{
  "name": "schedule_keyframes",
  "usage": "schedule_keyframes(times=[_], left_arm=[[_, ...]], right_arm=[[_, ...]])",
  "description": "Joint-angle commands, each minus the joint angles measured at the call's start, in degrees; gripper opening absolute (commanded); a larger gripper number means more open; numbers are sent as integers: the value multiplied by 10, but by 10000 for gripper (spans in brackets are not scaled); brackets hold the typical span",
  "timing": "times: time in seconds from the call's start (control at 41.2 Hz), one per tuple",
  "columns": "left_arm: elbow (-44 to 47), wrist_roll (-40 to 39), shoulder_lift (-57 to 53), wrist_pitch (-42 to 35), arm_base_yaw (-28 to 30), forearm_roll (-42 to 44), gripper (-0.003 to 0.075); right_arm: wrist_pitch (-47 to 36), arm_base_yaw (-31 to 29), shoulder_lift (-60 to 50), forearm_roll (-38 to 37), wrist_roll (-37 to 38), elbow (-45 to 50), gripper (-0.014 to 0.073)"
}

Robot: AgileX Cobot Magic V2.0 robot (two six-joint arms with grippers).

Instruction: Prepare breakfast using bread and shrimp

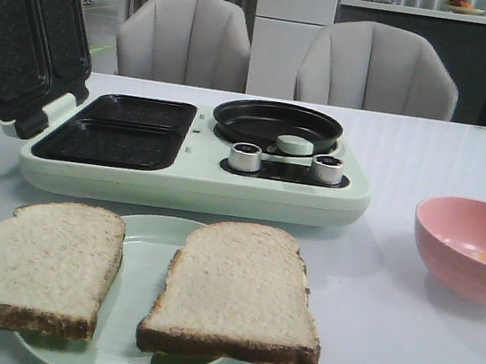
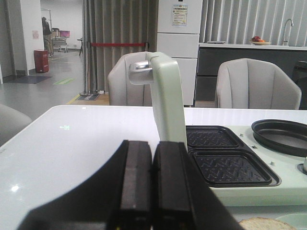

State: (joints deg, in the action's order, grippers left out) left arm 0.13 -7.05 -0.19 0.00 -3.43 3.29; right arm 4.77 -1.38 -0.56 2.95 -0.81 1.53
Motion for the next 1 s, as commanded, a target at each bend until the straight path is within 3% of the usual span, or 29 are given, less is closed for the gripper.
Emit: schedule_keyframes(times=[0.0,0.777,0.971], left_arm=[[16,-5,-10,-55,1,-1,101],[16,-5,-10,-57,1,-1,101],[-8,-6,-10,-118,-1,-3,101]], right_arm=[[-55,-2,-12,-5,1,-9,41],[-62,-2,-12,-5,1,-9,41],[-64,-2,-12,-3,1,-35,41]])
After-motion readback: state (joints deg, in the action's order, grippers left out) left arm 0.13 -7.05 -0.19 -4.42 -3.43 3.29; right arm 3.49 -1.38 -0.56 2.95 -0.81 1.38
